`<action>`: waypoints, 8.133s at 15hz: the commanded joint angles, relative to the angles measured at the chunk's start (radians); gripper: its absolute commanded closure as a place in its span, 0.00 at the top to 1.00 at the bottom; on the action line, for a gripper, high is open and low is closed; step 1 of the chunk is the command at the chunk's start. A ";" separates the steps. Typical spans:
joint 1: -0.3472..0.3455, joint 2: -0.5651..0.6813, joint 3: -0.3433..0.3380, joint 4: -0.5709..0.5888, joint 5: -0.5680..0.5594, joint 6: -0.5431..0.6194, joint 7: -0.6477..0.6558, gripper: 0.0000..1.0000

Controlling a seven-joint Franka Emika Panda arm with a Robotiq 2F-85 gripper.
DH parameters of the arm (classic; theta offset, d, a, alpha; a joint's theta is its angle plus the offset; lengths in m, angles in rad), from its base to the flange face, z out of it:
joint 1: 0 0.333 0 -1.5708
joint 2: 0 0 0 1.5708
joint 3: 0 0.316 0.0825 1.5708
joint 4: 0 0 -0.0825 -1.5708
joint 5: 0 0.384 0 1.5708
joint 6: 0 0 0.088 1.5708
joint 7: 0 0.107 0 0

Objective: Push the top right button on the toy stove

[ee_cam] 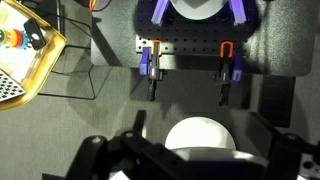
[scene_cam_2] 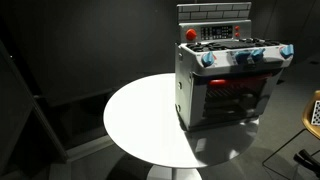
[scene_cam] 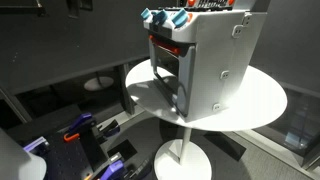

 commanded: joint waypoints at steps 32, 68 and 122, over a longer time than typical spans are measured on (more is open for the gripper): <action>0.071 0.304 -0.212 0.310 0.125 0.586 -0.315 1.00; 0.008 0.615 -0.281 0.508 0.267 0.821 -0.446 1.00; -0.070 0.866 -0.224 0.714 0.289 0.868 -0.410 1.00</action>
